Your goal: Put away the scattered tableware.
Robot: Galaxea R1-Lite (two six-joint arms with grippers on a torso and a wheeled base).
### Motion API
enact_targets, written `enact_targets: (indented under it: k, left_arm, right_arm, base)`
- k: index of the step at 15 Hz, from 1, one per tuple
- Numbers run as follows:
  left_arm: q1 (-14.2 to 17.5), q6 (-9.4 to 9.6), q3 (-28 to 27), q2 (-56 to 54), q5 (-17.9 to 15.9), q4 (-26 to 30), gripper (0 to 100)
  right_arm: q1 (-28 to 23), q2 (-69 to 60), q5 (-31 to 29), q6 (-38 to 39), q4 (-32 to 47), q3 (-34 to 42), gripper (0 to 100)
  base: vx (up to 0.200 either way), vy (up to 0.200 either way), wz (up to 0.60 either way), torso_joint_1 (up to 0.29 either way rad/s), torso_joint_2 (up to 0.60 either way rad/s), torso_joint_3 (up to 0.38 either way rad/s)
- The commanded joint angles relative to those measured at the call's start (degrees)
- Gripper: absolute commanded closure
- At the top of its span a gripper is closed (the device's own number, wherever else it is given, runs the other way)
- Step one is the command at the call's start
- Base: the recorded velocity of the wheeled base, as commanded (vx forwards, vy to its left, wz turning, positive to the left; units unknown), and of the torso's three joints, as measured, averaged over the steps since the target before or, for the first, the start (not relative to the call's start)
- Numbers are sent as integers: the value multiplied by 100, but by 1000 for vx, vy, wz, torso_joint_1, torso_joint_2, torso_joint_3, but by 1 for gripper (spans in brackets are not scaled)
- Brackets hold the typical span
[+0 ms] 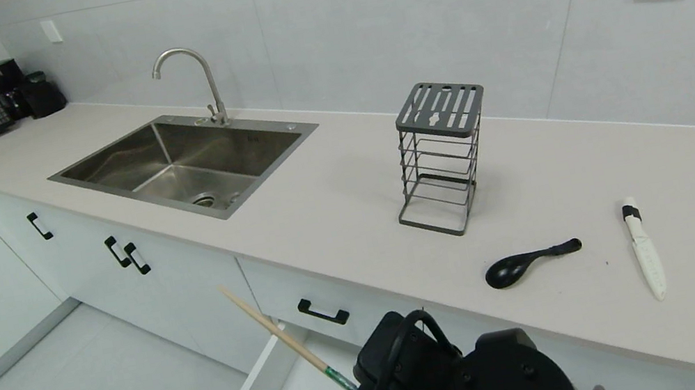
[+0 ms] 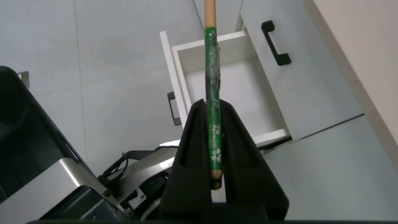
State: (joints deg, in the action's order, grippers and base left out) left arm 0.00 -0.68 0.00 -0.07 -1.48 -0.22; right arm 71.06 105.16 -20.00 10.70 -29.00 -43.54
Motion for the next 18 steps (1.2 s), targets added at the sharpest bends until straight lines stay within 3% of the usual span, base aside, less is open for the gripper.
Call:
enact_targets:
  k: [1, 12, 18]
  left_arm:
    - [0, -2, 0, 7, -2, -4, 0]
    - [0, -2, 0, 7, -2, -4, 0]
    - [0, -2, 0, 7, -2, -4, 0]
  right_arm:
    - [40, 119, 5, 2, -9, -172, 100]
    - [110, 647, -3, -191, -369, -418, 100]
    - [180, 611, -39, -279, -448, -515, 100]
  base:
    - [0, 0, 0, -217, 408, 203]
    - [0, 0, 0, -106, 211, 104]
    - [0, 0, 0, -231, 459, 218]
